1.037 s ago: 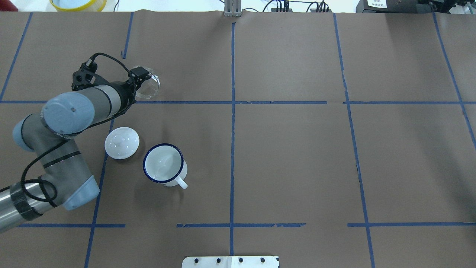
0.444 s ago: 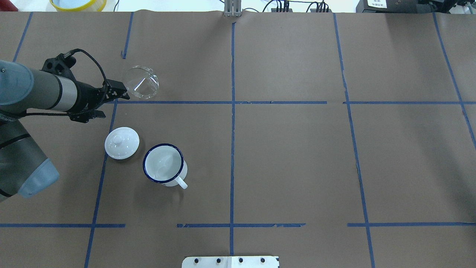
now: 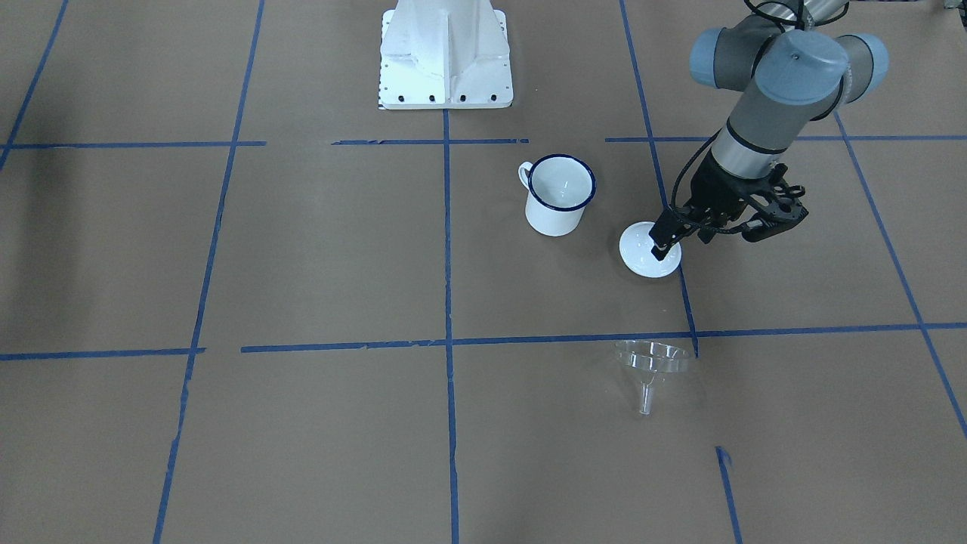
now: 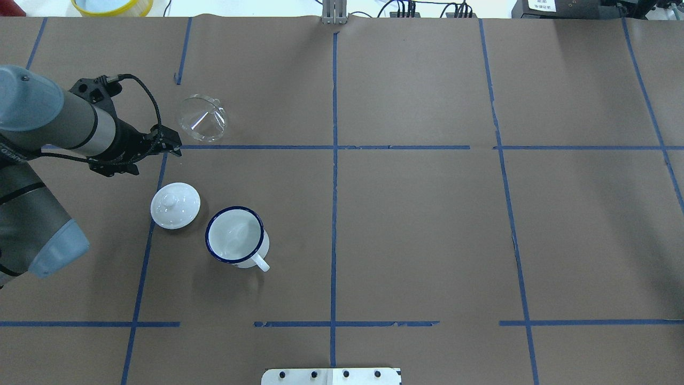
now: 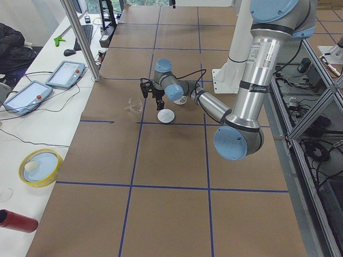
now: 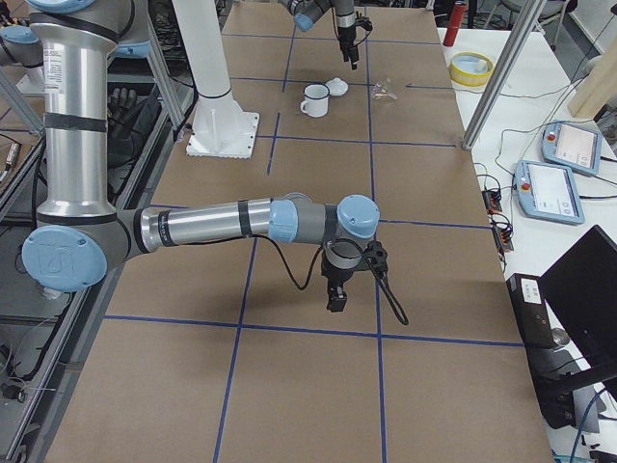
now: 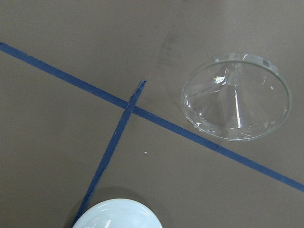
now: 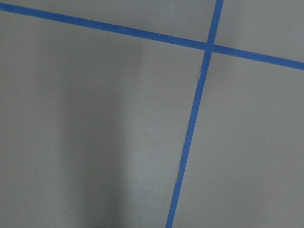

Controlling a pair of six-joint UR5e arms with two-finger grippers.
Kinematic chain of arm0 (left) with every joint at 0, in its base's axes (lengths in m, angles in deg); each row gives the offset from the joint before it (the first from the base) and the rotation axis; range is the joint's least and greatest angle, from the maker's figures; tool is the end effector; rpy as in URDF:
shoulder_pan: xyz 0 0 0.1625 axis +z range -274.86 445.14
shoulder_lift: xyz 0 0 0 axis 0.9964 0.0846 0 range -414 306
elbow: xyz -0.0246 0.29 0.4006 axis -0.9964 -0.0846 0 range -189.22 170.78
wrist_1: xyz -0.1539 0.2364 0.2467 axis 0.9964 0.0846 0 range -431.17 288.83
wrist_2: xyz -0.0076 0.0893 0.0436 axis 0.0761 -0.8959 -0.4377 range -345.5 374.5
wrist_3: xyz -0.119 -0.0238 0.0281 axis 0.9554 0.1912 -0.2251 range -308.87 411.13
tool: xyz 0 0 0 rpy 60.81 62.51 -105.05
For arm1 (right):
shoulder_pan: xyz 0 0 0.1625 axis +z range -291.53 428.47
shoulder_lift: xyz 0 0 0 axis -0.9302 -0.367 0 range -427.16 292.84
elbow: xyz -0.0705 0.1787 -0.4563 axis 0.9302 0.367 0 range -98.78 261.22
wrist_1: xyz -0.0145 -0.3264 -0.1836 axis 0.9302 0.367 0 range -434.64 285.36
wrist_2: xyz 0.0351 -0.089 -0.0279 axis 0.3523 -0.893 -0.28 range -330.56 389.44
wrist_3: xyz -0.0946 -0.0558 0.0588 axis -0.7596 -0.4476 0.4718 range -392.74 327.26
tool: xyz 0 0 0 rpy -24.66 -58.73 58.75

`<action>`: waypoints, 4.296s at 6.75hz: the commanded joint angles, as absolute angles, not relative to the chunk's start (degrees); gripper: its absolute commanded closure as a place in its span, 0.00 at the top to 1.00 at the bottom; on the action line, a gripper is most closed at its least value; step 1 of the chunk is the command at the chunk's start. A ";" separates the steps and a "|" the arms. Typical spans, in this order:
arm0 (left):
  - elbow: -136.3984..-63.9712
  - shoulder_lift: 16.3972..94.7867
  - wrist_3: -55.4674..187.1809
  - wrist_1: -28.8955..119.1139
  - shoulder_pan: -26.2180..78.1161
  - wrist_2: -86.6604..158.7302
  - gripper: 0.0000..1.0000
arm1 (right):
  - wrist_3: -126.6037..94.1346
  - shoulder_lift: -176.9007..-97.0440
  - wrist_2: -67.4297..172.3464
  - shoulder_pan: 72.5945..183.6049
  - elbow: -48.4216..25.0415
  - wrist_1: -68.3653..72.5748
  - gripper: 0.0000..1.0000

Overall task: Remove funnel from cup
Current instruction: 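Move the left gripper down onto the round white lid and grasp it, then lift the white lid with the left gripper and carry it over the mug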

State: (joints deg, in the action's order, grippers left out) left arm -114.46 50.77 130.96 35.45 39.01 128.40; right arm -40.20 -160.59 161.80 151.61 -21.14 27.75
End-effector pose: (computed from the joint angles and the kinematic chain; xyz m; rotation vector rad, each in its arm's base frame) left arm 0.3427 -0.4762 0.4719 0.0314 0.8985 -0.4158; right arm 0.0000 -0.4134 0.7002 -0.0539 -0.7410 -0.2161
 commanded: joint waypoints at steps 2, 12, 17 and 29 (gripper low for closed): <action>-113.72 51.38 127.50 32.28 44.95 122.98 1.00 | -40.21 -160.59 161.80 151.61 -21.18 27.75 1.00; -111.87 50.68 123.37 32.45 46.82 123.05 0.61 | -40.21 -160.59 161.80 151.61 -21.18 27.75 1.00; -116.93 49.54 123.37 29.58 45.34 123.49 0.00 | -40.21 -160.59 161.80 151.61 -21.17 27.75 1.00; -127.52 65.52 143.76 2.04 54.12 121.20 0.00 | -40.21 -160.59 161.80 151.61 -21.18 27.75 1.00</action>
State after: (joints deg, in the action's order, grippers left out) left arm -128.12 64.79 143.58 1.96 53.68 121.66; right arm -40.21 -160.59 161.80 151.61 -21.17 27.75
